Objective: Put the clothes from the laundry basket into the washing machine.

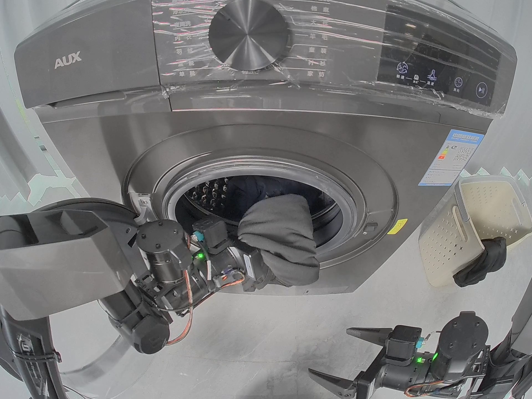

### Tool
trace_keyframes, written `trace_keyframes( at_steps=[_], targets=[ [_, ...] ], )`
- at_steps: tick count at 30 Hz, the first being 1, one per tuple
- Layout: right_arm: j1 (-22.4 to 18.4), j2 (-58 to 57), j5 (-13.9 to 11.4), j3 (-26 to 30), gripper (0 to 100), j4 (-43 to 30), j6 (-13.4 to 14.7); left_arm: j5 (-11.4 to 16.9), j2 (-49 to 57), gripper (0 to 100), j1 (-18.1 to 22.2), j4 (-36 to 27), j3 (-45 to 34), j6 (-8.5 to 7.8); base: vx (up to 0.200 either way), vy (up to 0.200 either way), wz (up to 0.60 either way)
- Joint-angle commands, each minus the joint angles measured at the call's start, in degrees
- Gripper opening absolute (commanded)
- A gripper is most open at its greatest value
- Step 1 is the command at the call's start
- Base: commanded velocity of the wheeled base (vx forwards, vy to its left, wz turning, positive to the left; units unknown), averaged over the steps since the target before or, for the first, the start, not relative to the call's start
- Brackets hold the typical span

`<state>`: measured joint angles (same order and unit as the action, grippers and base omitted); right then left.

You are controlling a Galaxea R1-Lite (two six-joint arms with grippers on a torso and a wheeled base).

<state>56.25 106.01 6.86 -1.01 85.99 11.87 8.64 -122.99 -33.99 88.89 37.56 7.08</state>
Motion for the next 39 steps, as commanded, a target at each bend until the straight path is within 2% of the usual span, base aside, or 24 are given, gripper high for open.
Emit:
trace_keyframes(
  at_steps=[1,6,13,15,21,23,30,34,39],
  targets=[
    [0.0,-0.1,0.08,0.66,100,0.05,-0.01,-1.44,-7.35,0,0.24,-0.04,7.97,1.88,0.0,0.0,0.0],
    [0.09,0.16,0.08,0.57,100,0.14,0.08,-2.05,-12.1,0,0.76,-0.21,16.58,2.23,0.0,0.0,0.0],
    [0.09,0.43,0.08,0.48,100,0.14,0.08,-3.28,-16.84,0,0.68,-2.15,23.35,2.32,0.0,0.0,0.0],
    [0.09,0.43,-0.01,0.48,100,0.14,0.08,-6.36,-18.95,0,1.2,-4.26,30.03,2.32,0.0,0.0,0.0],
    [0.09,0.95,-0.01,0.4,100,0.23,0.08,-9.87,-19.39,0,1.91,-11.11,37.24,2.32,0.0,0.0,0.0],
    [0.09,1.22,-0.01,0.31,100,0.23,0.17,-12.25,-20.01,0,1.91,-15.33,41.54,2.32,0.0,0.0,0.0],
    [0.09,1.31,0.08,0.4,100,0.14,0.17,-14.71,-21.76,0,3.84,-23.33,51.03,2.32,0.0,0.0,0.0],
    [0.18,1.57,0.08,0.4,100,0.14,0.17,-14.8,-21.76,0,4.72,-29.13,55.69,2.32,0.0,0.0,0.0],
    [0.18,2.1,0.08,0.48,100,0.14,0.17,-14.88,-23.08,0,4.81,-31.85,60.79,2.59,0.0,0.0,0.0]
  ],
)
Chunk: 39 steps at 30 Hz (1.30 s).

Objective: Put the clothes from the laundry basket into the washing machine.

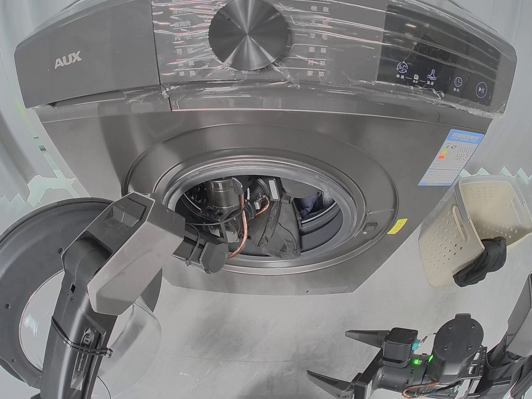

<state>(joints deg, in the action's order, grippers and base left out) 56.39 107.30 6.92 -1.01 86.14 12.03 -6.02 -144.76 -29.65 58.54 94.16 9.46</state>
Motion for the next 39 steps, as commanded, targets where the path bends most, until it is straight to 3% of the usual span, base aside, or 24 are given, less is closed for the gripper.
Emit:
trace_keyframes(
  at_steps=[1,5,6,9,13,18,25,27,30,35,36,39],
  targets=[
    [0.03,0.98,0.02,0.48,100,0.08,0.01,-0.31,-1.75,0,0.47,-1.59,5.33,0.38,0.0,0.0,0.0],
    [0.03,1.07,0.02,0.57,100,0.08,0.01,-0.39,-2.45,0,0.47,-1.32,6.12,0.47,0.0,0.0,0.0],
    [0.03,1.07,0.11,0.57,100,-0.01,0.01,-0.39,-2.45,100,0.47,-1.23,5.95,0.56,0.0,0.0,0.0],
    [0.03,1.07,0.11,0.57,100,-0.01,0.01,-0.31,-2.37,100,0.38,-0.97,5.51,0.65,0.0,0.0,0.0],
    [0.03,1.07,0.11,0.66,100,0.08,0.01,-1.36,-1.05,100,-0.32,-2.46,2.61,3.99,0.0,0.0,0.0],
    [-0.06,0.98,0.11,0.75,100,-0.01,0.01,-1.62,3.52,100,-1.29,-5.45,-5.57,3.9,0.0,0.0,0.0],
    [0.03,1.07,0.11,0.66,100,-0.01,0.01,1.1,11.87,100,-3.66,-13.89,-19.19,3.28,0.0,0.0,0.0],
    [0.12,1.07,0.11,0.66,100,0.08,0.01,1.63,12.49,100,-4.1,-15.3,-20.51,3.2,0.0,0.0,0.0],
    [0.3,1.07,0.11,0.66,100,-0.01,0.1,1.8,11.61,100,-4.19,-15.65,-21.3,1.35,0.0,0.0,0.0],
    [0.3,1.07,0.11,0.66,100,0.08,0.1,1.63,9.41,100,-4.01,-15.3,-20.77,0.74,0.0,0.0,0.0],
    [0.3,1.07,0.11,0.66,100,0.08,0.1,1.63,9.24,0,-3.84,-15.12,-20.6,0.65,0.0,0.0,0.0],
    [0.3,1.07,0.11,0.57,100,0.08,0.01,1.01,8.01,0,-3.58,-14.33,-17.61,1.09,0.0,0.0,0.0]
  ],
)
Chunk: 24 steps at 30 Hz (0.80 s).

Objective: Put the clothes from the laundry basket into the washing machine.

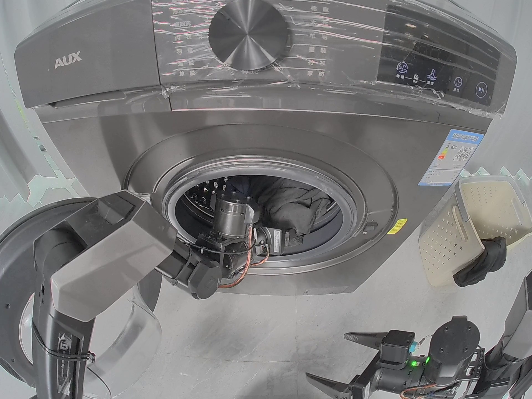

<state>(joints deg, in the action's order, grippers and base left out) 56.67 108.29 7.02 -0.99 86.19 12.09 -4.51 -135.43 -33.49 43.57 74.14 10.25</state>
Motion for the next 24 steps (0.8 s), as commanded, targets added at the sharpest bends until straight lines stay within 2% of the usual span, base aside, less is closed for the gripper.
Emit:
trace_keyframes(
  at_steps=[1,8,15,20,21,24],
  targets=[
    [0.02,0.08,0.01,0.55,100,0.03,-0.05,-0.85,-2.04,0,0.44,1.43,3.9,0.38,0.0,0.0,0.0],
    [0.1,0.08,0.01,0.55,100,0.03,0.04,-3.58,-7.84,0,2.81,12.15,15.07,0.47,0.0,0.0,0.0],
    [0.1,0.26,0.01,0.46,100,0.03,0.04,-5.77,-10.39,0,4.66,14.35,22.27,0.73,0.0,0.0,0.0],
    [0.1,0.52,0.01,0.46,100,0.03,0.04,-5.77,-10.3,0,4.48,14.53,20.34,0.65,0.0,0.0,0.0],
    [0.1,0.52,0.01,0.46,100,0.03,0.04,-5.77,-10.21,100,4.4,14.53,19.2,0.56,0.0,0.0,0.0],
    [0.1,0.43,0.01,0.55,100,0.03,0.04,-4.98,-9.42,100,3.87,14.35,15.33,0.38,0.0,0.0,0.0]
  ],
)
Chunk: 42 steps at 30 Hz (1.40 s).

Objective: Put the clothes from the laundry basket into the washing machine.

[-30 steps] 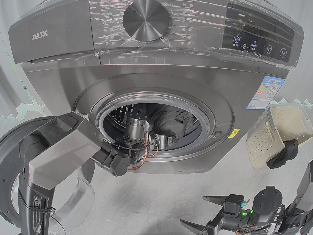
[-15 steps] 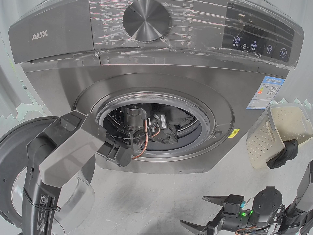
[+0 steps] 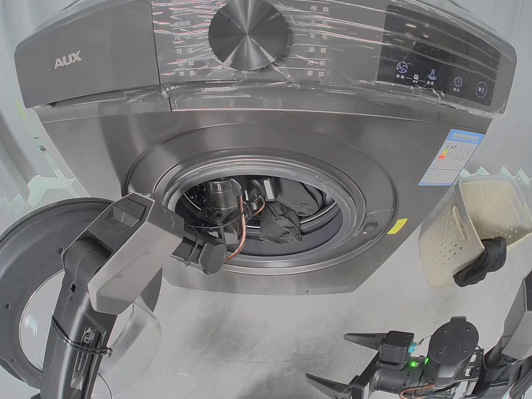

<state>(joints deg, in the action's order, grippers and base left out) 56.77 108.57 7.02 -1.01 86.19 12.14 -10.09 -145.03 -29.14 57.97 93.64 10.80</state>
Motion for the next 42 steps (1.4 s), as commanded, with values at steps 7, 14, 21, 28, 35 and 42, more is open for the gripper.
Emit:
trace_keyframes(
  at_steps=[7,14,21,28,35,42],
  targets=[
    [0.09,0.5,0.01,0.48,100,0.03,-0.01,5.17,7.57,100,-3.82,-2.42,-18.05,-0.52,0.0,0.0,0.0],
    [0.45,0.68,0.01,0.66,100,0.03,-0.01,5.7,12.4,100,-6.37,-4.09,-26.84,-2.1,0.0,0.0,0.0],
    [0.45,0.68,0.01,0.57,100,0.03,-0.01,5.79,15.66,100,-7.34,-3.47,-33.08,-2.36,0.0,0.0,0.0],
    [0.45,0.77,0.01,0.57,100,0.03,-0.01,6.31,11.35,100,-6.81,-2.6,-32.2,-3.59,0.0,0.0,0.0],
    [0.45,0.77,0.01,0.57,100,0.03,-0.01,6.84,5.2,100,-5.93,0.31,-28.95,-3.95,0.0,0.0,0.0],
    [0.45,0.68,0.01,0.57,100,0.03,-0.01,6.14,0.98,0,-5.49,3.65,-24.55,-5.79,0.0,0.0,0.0]
  ],
)
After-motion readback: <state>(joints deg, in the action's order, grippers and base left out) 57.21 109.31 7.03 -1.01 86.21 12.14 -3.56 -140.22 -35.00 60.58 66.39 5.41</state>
